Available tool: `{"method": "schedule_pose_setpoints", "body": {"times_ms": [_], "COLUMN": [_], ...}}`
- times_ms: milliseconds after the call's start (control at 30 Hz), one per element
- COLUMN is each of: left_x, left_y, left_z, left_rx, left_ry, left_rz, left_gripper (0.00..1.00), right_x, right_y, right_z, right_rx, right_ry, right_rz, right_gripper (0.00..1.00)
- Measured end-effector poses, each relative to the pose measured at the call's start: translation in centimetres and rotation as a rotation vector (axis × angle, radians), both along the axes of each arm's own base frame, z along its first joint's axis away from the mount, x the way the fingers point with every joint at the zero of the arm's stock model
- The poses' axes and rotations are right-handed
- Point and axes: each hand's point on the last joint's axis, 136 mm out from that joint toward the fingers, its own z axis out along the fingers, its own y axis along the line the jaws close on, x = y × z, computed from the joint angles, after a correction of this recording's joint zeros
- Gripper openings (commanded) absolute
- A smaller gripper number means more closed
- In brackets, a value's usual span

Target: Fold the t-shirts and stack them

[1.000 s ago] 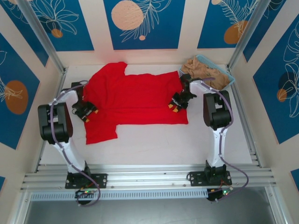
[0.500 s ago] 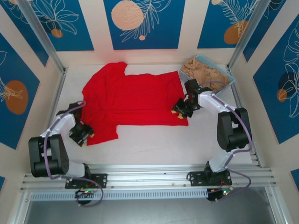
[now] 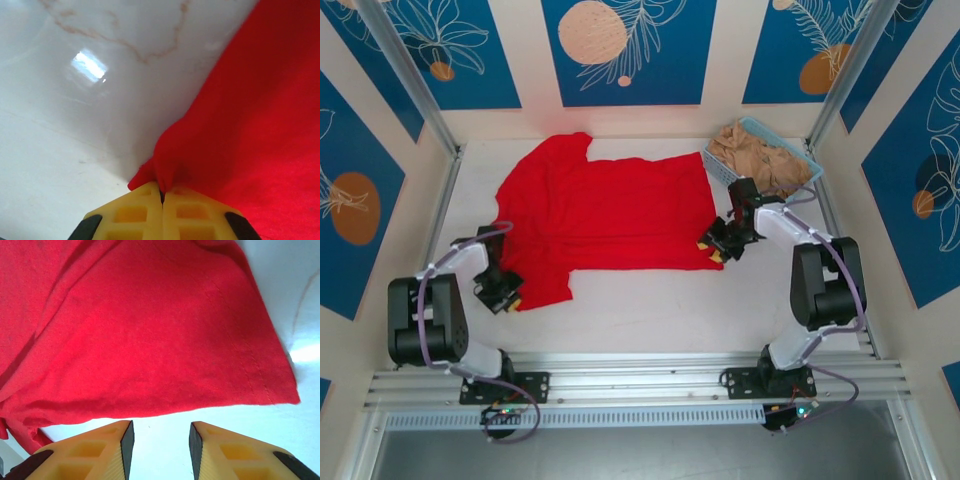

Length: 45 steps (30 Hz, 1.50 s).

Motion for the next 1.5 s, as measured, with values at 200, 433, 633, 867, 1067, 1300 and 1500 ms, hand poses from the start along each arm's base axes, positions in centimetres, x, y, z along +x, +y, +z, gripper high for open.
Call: {"method": "schedule_pose_setpoints", "body": {"times_ms": [200,433,633,867,1067,1300,1500], "left_x": [-0.2,-3.5,-5.2,-6.4,-7.7,-9.7,-11.5], "left_y": [-1.8,-3.2,-3.3,-3.2,-3.2,-3.2,-3.0], "left_z": [3.3,5.7,5.7,6.2,7.1,8.4,10.3], "left_rx": [-0.001,-0.025,-0.03,-0.029,-0.039,-0.057,-0.069], "left_ry": [-0.115,-0.159,-0.133,-0.122,-0.148,-0.179,-0.219], "left_rz": [0.046,0.187,0.248,0.279,0.328,0.389,0.434], "left_gripper": [0.0,0.0,0.0,0.0,0.0,0.0,0.0], "right_x": [-1.0,-2.1,-1.9,-2.2,-3.2,-5.4,-8.5], "right_y": [-2.6,-4.8,-4.4,-4.3,-3.5,-3.0,-2.5], "right_z": [-0.8,-3.1,-4.9,-5.1,-5.0,-2.9,-0.5], "right_rx": [-0.043,-0.059,-0.044,-0.047,-0.074,-0.112,-0.146], "right_ry": [0.04,0.134,0.172,0.196,0.212,0.215,0.213], "right_rz": [-0.107,-0.218,-0.232,-0.248,-0.224,-0.19,-0.132], "right_gripper": [0.39,0.38,0.33,0.27,0.0,0.0,0.0]}}
